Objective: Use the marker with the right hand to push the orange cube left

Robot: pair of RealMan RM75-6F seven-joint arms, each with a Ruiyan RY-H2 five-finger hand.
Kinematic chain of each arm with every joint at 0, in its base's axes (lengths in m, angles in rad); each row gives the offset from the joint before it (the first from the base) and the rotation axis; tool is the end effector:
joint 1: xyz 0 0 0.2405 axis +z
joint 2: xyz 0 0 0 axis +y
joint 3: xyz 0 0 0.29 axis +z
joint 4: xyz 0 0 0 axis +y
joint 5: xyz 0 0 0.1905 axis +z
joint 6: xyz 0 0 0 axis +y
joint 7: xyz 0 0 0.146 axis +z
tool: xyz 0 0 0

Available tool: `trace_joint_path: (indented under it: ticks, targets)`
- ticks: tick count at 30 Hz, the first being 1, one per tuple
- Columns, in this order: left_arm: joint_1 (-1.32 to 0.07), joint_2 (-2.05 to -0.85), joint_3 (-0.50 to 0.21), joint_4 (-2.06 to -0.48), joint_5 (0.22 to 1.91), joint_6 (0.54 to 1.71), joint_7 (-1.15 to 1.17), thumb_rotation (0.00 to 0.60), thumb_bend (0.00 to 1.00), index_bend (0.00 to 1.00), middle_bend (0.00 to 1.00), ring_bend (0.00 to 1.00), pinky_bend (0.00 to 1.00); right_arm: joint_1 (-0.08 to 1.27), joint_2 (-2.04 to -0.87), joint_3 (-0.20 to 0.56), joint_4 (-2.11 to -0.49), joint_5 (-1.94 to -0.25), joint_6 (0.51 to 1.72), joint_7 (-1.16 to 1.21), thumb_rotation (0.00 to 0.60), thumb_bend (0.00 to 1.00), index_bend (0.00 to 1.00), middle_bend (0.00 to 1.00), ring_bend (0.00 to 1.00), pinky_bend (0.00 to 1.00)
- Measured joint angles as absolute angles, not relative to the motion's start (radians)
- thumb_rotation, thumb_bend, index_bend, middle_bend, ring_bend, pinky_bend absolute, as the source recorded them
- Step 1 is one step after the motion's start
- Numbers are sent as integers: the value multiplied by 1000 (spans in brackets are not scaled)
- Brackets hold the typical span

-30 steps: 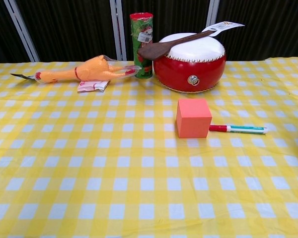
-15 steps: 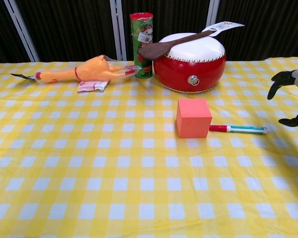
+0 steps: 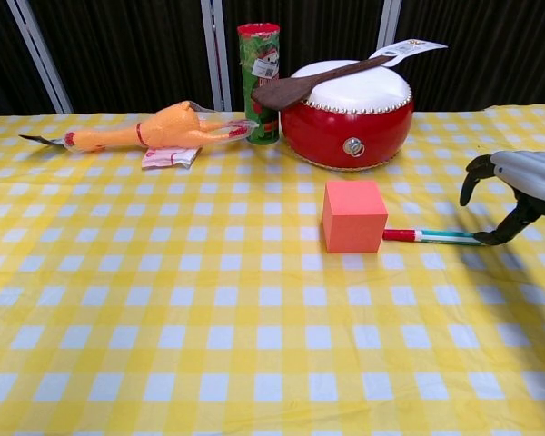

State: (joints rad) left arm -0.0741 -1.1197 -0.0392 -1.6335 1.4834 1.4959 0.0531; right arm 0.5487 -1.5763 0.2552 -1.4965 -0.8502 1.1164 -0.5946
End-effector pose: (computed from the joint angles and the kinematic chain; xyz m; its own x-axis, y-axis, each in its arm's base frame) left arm -0.3342 0.1781 0.1906 0.4228 0.0087 0.9062 0.9060 0.0157 -0.4229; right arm -0.2539 -0.3402 0.0238 0.4255 -0.2532 0.8688 -0.8943 0.0294 0.4466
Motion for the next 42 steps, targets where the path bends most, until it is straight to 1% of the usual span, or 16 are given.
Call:
trace_joint_path:
  ticks: [8, 18, 35, 39, 42]
  targets:
    - [-73, -1118, -39, -1636, 1485, 1496, 51, 600, 0, 0, 0, 0, 0, 563, -1599, 253, -1464, -832, 1111, -593, 600, 339, 405, 131, 0, 0]
    - [-74, -1118, -40, -1637, 1478, 1492, 52, 600, 0, 0, 0, 0, 0, 579, -1642, 259, -1400, -817, 1100, -564, 600, 339, 439, 151, 0, 0]
    - [-74, -1117, -43, -1639, 1469, 1487, 51, 600, 0, 0, 0, 0, 0, 590, -1726, 261, -1283, -843, 1099, -490, 600, 339, 448, 157, 0, 0]
    - [-74, -1116, -44, -1639, 1465, 1484, 49, 600, 0, 0, 0, 0, 0, 591, -1742, 257, -1257, -849, 1093, -480, 600, 338, 473, 169, 0, 0]
    - [-74, -1116, -45, -1639, 1464, 1485, 46, 600, 0, 0, 0, 0, 0, 592, -1753, 256, -1235, -854, 1091, -476, 600, 338, 510, 178, 0, 0]
